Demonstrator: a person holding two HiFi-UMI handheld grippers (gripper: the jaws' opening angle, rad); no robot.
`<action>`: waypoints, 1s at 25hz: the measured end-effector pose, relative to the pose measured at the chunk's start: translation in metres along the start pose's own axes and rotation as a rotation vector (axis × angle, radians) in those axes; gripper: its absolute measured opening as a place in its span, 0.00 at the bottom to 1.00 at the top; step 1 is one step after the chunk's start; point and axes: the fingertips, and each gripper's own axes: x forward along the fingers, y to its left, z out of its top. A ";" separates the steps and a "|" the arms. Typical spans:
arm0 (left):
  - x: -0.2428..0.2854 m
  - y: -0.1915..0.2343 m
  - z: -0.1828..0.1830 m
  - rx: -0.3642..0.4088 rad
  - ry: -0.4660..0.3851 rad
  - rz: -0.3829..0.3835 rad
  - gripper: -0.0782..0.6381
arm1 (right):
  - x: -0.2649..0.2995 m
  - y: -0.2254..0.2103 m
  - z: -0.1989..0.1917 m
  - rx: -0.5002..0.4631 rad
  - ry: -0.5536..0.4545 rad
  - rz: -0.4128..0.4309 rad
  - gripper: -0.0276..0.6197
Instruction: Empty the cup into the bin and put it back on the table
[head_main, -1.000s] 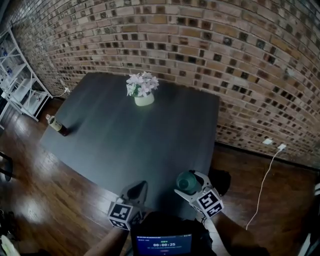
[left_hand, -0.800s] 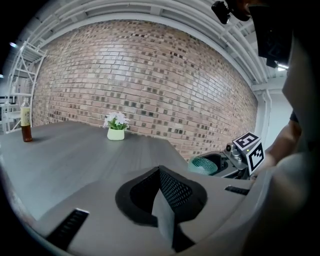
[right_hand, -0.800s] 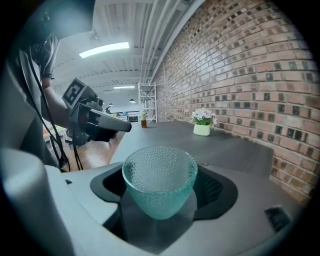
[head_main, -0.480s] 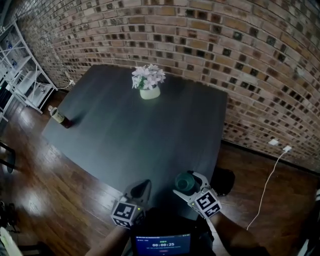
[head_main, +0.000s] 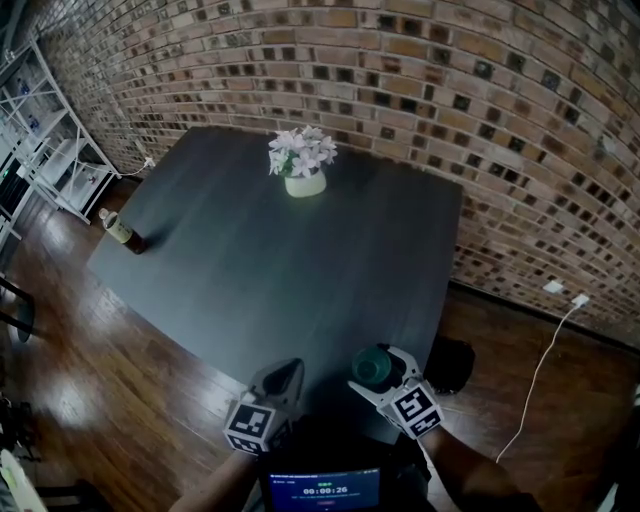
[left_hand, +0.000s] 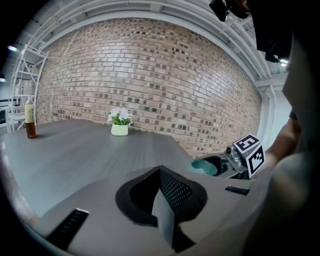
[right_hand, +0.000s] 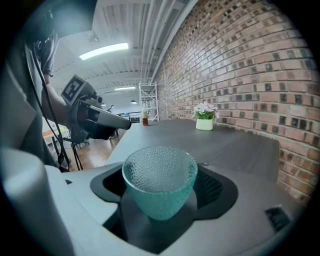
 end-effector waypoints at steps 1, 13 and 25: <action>0.001 0.000 0.000 -0.001 -0.001 -0.001 0.11 | 0.000 0.001 0.000 0.000 -0.006 0.001 0.65; 0.008 -0.010 -0.006 -0.003 -0.012 -0.018 0.11 | 0.001 0.000 0.003 0.015 -0.037 0.009 0.76; -0.001 -0.025 0.048 0.008 -0.043 -0.018 0.11 | -0.042 0.005 0.041 0.033 -0.055 0.016 0.76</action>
